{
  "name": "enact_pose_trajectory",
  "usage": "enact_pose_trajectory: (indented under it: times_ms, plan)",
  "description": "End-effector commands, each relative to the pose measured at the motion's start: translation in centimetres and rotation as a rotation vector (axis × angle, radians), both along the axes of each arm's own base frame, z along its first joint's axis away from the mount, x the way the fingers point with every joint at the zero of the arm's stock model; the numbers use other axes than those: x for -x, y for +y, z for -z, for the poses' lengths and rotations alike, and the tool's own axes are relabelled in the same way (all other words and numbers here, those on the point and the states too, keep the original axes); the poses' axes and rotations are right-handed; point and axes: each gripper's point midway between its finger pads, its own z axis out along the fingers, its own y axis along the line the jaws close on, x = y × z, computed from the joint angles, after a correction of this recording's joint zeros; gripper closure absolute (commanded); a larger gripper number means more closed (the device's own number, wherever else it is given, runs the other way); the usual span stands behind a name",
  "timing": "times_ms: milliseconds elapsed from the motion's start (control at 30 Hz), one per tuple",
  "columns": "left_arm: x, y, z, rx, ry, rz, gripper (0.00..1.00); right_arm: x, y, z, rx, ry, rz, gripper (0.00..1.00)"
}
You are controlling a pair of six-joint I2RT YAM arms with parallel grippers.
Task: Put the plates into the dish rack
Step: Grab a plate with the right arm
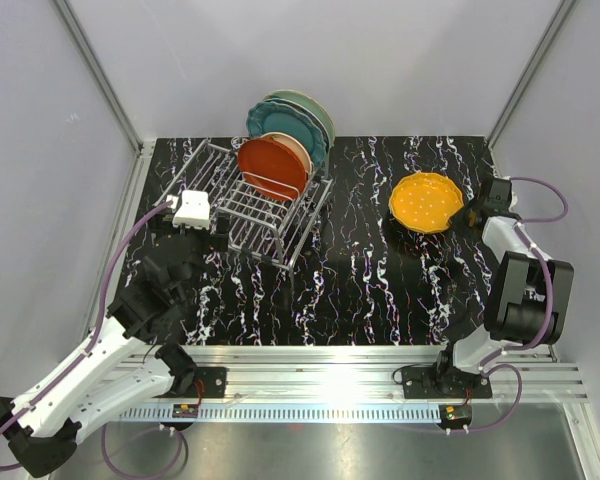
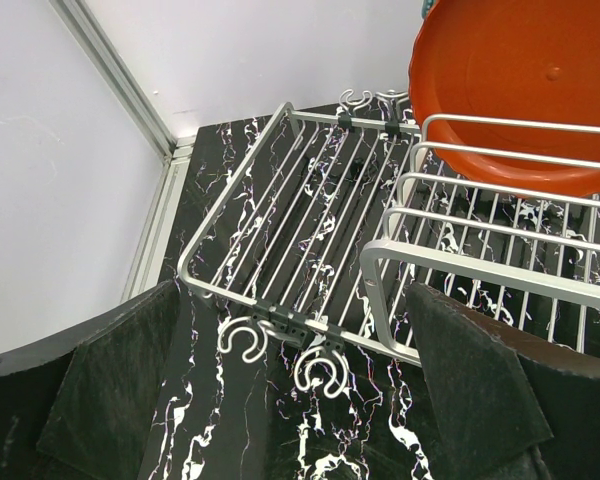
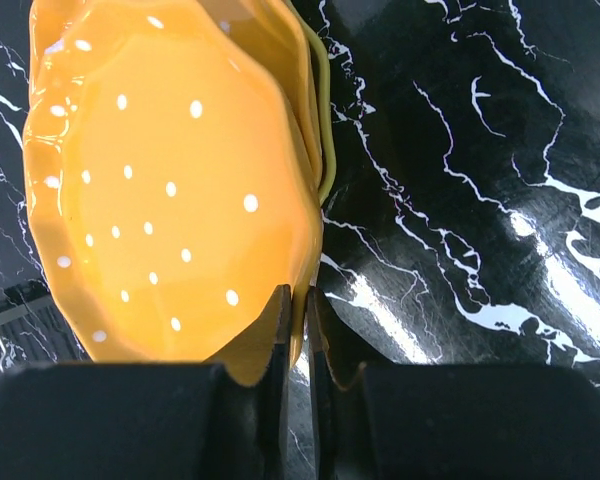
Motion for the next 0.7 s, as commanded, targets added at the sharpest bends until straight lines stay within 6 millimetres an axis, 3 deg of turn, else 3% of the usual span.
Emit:
enact_pose_trajectory:
  times_ms: [0,667]
  plan:
    - [-0.2,0.0,-1.8,0.046,-0.046,-0.008,0.01,-3.0,0.3,-3.0,-0.001,-0.123,-0.039,0.87]
    - [-0.2,-0.1,-1.8,0.043,-0.043,-0.005,0.01,-3.3,0.5,-1.8,-0.023,-0.119,-0.036,0.63]
